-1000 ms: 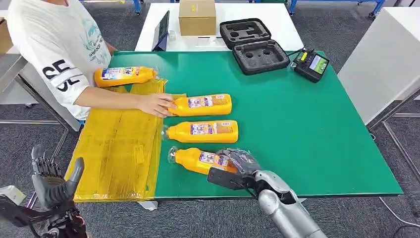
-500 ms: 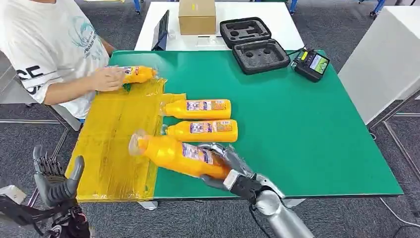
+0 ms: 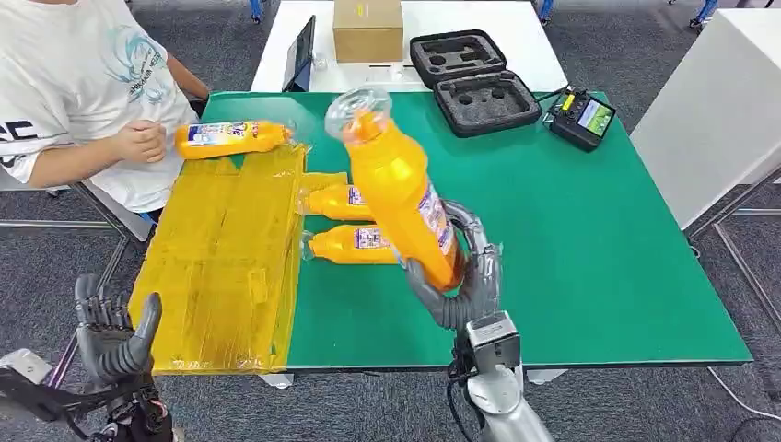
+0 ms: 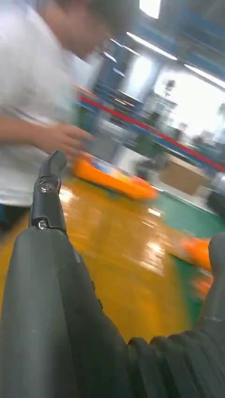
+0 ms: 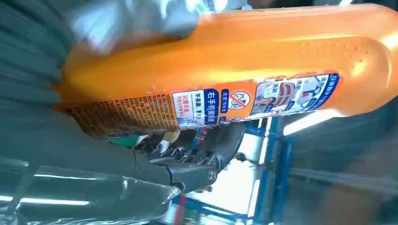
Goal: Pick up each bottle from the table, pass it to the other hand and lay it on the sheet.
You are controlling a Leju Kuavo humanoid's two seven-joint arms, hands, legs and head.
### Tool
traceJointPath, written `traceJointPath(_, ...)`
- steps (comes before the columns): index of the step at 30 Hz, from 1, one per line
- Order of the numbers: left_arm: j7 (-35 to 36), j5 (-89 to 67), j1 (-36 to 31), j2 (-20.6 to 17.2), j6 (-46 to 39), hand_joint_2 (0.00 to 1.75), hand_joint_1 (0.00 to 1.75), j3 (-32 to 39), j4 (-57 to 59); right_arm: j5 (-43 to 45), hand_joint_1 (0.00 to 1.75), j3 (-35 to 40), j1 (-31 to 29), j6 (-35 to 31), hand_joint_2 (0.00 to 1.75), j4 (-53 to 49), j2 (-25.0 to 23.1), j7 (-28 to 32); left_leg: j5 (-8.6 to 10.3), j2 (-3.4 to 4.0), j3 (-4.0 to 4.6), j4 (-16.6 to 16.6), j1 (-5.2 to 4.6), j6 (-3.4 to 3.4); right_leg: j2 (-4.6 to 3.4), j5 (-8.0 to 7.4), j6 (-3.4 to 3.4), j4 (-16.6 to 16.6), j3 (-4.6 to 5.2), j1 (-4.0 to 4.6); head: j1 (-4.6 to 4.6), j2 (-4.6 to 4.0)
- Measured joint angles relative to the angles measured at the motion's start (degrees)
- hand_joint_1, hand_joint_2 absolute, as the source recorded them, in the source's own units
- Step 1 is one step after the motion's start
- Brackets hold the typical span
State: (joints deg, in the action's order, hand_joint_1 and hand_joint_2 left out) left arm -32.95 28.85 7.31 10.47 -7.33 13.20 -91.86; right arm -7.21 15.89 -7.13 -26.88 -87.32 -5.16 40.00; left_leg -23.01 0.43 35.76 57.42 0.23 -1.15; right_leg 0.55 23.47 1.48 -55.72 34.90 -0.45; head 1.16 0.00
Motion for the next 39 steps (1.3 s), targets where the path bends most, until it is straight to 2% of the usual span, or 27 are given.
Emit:
traceJointPath(3, 6.97, 2.32, -0.01, -0.28, 7.76, 1.75, 0.0, -4.05, 0.0, 1.99, 1.75, -0.96, -0.05, 4.57, 1.75, 1.73, -1.36, 0.0, -0.01, 0.01, 0.0, 0.0, -0.01, 0.0, -0.01, -0.01, 0.0, 0.0, 0.0, 0.01, 0.0, 0.0)
traceJointPath(7, 11.43, 4.22, -0.82, -1.31, 14.29, 1.75, 0.0, -11.5, 0.79, 3.12, 1.75, -1.42, -0.78, 5.53, 1.75, 7.53, -2.34, -0.04, 0.0, 0.0, 0.01, 0.0, -0.01, 0.01, -0.01, -0.02, 0.0, 0.0, -0.01, 0.02, -0.02, 0.0)
traceJointPath(12, 12.43, 2.77, -3.66, -2.69, 15.4, 1.75, 0.0, -20.28, 3.06, 3.08, 1.75, -1.62, -2.69, 8.35, 1.75, 15.7, -4.29, -0.04, 0.01, 0.0, 0.01, 0.0, -0.01, 0.01, -0.01, -0.04, 0.0, -0.01, 0.0, 0.02, 0.0, 0.0)
traceJointPath(15, 12.65, 2.44, -4.86, -3.04, 15.31, 1.75, 0.0, -22.99, 4.04, 2.92, 1.75, -1.4, -3.37, 8.76, 1.75, 18.76, -5.25, -0.04, 0.01, 0.01, 0.01, 0.0, 0.0, 0.01, -0.02, -0.04, 0.0, -0.02, 0.0, 0.02, 0.02, 0.0)
traceJointPath(25, 11.66, 2.64, -7.76, -4.72, 13.47, 1.75, 0.0, -26.01, 6.73, -1.23, 1.75, 3.28, -5.99, 11.95, 1.75, 28.74, -7.78, -0.02, 0.02, 0.02, 0.04, -0.01, 0.0, 0.02, -0.01, -0.02, -0.01, -0.02, 0.03, 0.04, 0.0, 0.0)
traceJointPath(33, 11.34, 2.8, -7.74, -5.4, 13.32, 1.75, 0.0, -26.4, 7.41, -1.27, 1.75, 5.33, -6.11, 12.52, 1.75, 31.43, -8.37, -0.02, 0.0, 0.01, 0.07, -0.01, 0.0, 0.0, -0.01, -0.01, -0.01, -0.02, 0.03, 0.02, 0.0, 0.0)
traceJointPath(39, 11.29, 5.68, -7.65, -5.9, 14.22, 1.75, 0.0, -26.14, 8.72, -5.36, 1.75, 8.94, -6.69, 14.6, 1.75, 34.71, -9.05, 0.05, 0.01, 0.02, 0.07, -0.01, 0.0, 0.01, -0.01, -0.01, -0.01, -0.02, 0.07, 0.03, 0.02, 0.0)
